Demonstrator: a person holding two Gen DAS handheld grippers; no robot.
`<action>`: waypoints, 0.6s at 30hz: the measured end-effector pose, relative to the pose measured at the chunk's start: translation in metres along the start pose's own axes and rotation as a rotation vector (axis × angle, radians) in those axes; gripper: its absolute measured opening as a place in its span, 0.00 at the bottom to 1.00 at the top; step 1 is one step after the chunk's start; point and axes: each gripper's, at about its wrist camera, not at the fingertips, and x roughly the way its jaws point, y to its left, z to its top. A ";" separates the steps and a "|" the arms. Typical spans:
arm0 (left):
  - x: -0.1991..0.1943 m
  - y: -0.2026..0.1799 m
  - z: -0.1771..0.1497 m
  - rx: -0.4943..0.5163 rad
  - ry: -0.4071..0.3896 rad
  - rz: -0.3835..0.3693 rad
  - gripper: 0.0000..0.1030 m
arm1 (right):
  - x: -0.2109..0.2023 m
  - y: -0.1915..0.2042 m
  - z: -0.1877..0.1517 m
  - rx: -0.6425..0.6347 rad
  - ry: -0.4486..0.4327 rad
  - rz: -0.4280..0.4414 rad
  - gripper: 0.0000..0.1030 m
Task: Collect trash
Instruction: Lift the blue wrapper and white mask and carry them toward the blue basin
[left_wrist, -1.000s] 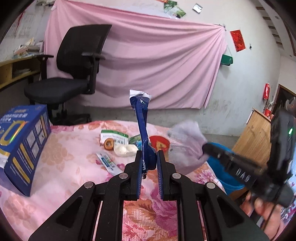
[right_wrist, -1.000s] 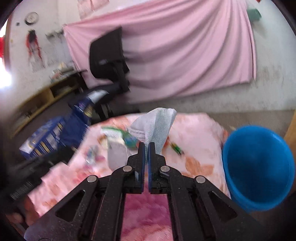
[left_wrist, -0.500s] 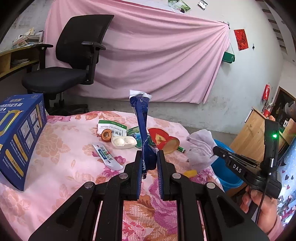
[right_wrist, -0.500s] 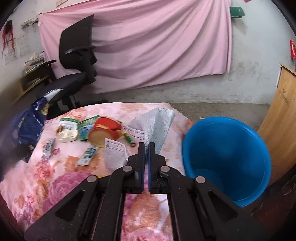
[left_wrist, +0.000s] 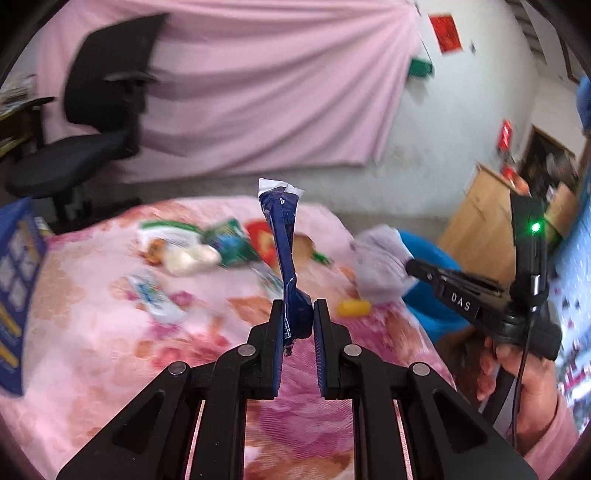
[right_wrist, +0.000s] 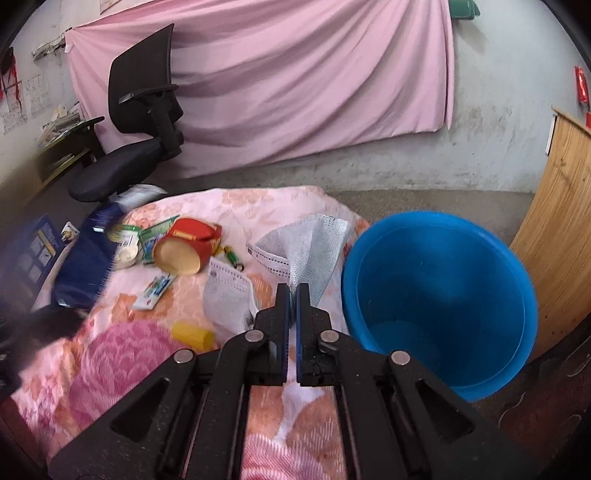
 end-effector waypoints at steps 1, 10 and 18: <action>0.006 -0.002 0.001 0.007 0.026 -0.028 0.11 | -0.001 -0.001 -0.002 -0.003 0.002 0.001 0.25; 0.062 -0.027 0.022 0.064 0.177 -0.146 0.11 | 0.001 -0.011 -0.013 0.019 0.023 0.038 0.25; 0.086 -0.023 0.027 0.042 0.244 -0.143 0.11 | -0.004 -0.010 -0.011 0.002 0.005 0.034 0.25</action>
